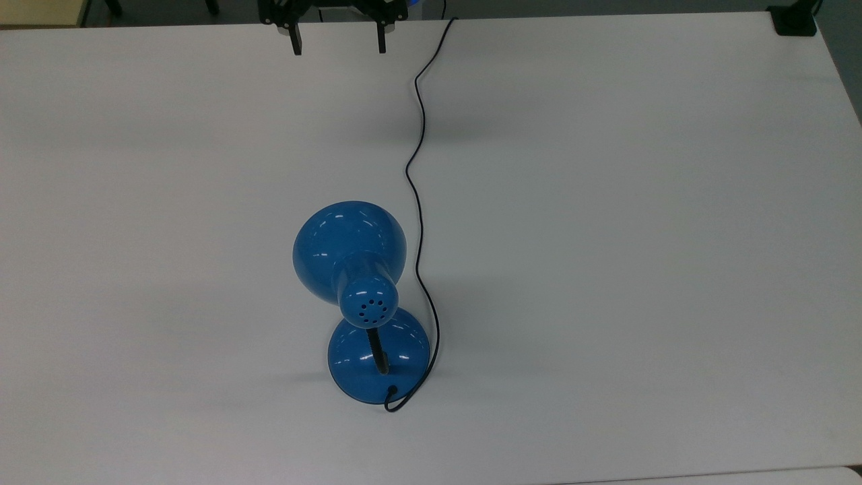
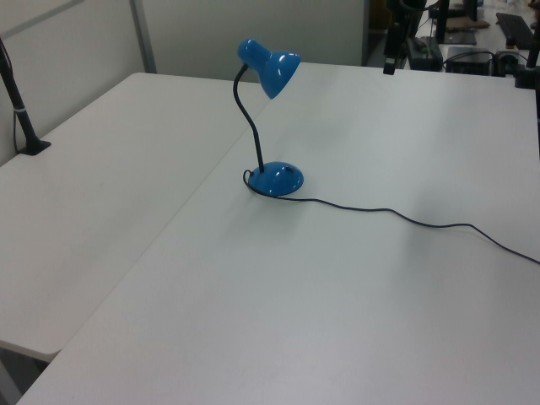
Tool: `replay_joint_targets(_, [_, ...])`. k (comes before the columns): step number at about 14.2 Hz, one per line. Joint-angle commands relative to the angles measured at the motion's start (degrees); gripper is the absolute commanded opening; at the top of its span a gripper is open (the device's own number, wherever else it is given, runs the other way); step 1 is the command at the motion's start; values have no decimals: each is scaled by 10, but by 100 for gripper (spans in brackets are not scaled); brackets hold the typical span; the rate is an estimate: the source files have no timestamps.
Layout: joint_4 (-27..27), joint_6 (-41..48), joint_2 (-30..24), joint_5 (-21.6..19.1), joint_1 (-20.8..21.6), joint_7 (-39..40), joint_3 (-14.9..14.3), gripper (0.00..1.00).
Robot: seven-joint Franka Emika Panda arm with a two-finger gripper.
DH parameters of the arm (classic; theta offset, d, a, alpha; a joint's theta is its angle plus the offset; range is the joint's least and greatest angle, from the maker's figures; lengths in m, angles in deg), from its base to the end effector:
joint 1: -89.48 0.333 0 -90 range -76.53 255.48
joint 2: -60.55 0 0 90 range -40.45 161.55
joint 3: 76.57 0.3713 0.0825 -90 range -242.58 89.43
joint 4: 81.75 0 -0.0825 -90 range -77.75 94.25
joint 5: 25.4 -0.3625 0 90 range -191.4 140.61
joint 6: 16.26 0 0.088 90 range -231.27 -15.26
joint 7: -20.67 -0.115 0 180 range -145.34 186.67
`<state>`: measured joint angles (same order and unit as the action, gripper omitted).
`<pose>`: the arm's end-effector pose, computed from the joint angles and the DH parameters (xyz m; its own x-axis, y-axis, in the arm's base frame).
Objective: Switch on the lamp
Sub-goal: 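Move the gripper toward the blue lamp's round base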
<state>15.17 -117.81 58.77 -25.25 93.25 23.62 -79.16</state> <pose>0.5396 0.0104 0.6519 0.9911 0.0723 0.1114 0.0720 -0.9974 0.0069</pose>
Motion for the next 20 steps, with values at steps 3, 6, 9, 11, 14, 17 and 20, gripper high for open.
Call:
replay_joint_targets(3, [-5,8,4,-2,-1,-10,3,100])
replay_joint_targets(6, [-5,9,3,-2,-1,-10,3,100])
replay_joint_targets(9, [-5,9,3,-2,-1,-10,3,100])
replay_joint_targets(11, [-5,9,2,-3,-2,-3,0,100])
replay_joint_targets(14, [-4,9,0,-5,-9,55,-4,100])
replay_joint_targets(17, [-6,8,3,-3,-26,132,-3,60])
replay_joint_targets(20, [-5,6,8,28,-26,142,0,19])
